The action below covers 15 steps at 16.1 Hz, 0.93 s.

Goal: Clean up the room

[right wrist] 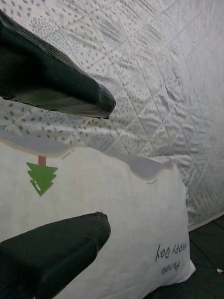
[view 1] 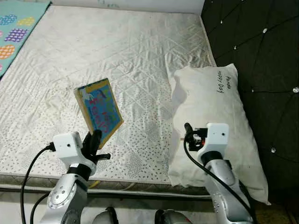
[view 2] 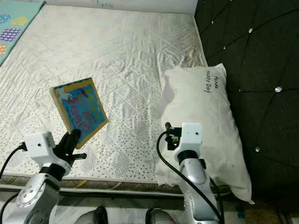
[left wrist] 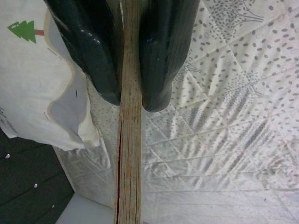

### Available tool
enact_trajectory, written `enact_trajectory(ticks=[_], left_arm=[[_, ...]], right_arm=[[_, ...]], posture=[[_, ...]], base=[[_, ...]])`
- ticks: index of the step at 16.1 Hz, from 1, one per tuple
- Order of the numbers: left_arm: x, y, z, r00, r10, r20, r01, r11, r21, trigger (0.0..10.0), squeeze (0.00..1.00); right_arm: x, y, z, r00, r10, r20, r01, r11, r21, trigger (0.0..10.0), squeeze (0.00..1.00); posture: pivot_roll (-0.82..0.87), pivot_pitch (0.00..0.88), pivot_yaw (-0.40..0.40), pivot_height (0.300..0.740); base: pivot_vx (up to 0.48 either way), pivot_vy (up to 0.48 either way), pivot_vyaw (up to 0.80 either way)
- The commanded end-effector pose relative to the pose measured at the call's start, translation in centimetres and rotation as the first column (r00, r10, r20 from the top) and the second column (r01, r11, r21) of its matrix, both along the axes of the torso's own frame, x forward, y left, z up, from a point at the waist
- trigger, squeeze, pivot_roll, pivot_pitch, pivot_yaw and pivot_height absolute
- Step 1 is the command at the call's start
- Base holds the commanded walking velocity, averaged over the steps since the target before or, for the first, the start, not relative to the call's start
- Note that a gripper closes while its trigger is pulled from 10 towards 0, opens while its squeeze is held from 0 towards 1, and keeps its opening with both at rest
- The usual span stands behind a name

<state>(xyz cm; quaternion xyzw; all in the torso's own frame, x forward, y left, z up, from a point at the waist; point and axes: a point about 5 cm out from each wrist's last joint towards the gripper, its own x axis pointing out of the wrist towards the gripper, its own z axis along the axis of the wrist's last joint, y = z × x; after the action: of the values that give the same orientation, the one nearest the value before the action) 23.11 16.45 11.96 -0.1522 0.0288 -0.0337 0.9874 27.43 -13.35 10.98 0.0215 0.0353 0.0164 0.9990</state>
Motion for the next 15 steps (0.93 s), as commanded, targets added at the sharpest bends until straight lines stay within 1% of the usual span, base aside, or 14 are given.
enact_trajectory(ticks=[1, 4, 9, 13, 14, 15], left_arm=[[-0.06, -0.04, 0.26, 1.000, 0.005, 0.024, -0.005, 1.000, 0.006, 10.0, 0.00], [-0.12, -0.20, 0.19, 1.000, 0.008, 0.021, -0.008, 1.000, 0.001, 10.0, 0.00], [-0.14, -0.15, 0.00, 1.000, 0.026, 0.005, -0.026, 1.000, -0.013, 10.0, 0.00], [-0.19, -0.08, -0.22, 0.999, 0.044, -0.014, -0.044, 0.999, -0.031, 10.0, 0.00], [-0.21, -0.07, -0.27, 0.999, 0.046, -0.017, -0.046, 0.998, -0.034, 10.0, 0.00], [-0.21, -0.02, -0.38, 0.999, 0.049, -0.024, -0.050, 0.998, -0.038, 10.0, 0.00]], right_arm=[[-0.19, -0.32, -0.38, 1.000, -0.013, -0.010, 0.013, 1.000, -0.003, 10.0, 0.00], [-0.23, -0.25, -0.46, 1.000, -0.005, -0.012, 0.005, 1.000, -0.004, 10.0, 0.00], [-0.24, -0.17, -0.45, 1.000, 0.005, -0.015, -0.005, 1.000, 0.002, 10.0, 0.00], [-0.30, -0.08, -0.49, 1.000, 0.015, -0.017, -0.015, 1.000, 0.003, 10.0, 0.00], [-0.33, -0.12, -0.50, 1.000, 0.016, -0.018, -0.016, 1.000, 0.003, 10.0, 0.00], [-0.34, -0.10, -0.50, 1.000, 0.018, -0.020, -0.018, 1.000, 0.005, 10.0, 0.00]], posture=[[-0.09, 0.182, -0.023, 0.740], [-0.09, 0.184, -0.024, 0.735], [-0.10, 0.192, -0.025, 0.672], [-0.10, 0.197, -0.029, 0.667], [-0.10, 0.196, -0.030, 0.663], [-0.10, 0.200, -0.030, 0.650]], base=[[0.000, 0.000, 0.00], [0.000, 0.000, 0.00], [0.000, 0.000, 0.00], [0.000, 0.000, 0.00], [0.000, 0.000, 0.00], [0.000, 0.000, 0.00]])
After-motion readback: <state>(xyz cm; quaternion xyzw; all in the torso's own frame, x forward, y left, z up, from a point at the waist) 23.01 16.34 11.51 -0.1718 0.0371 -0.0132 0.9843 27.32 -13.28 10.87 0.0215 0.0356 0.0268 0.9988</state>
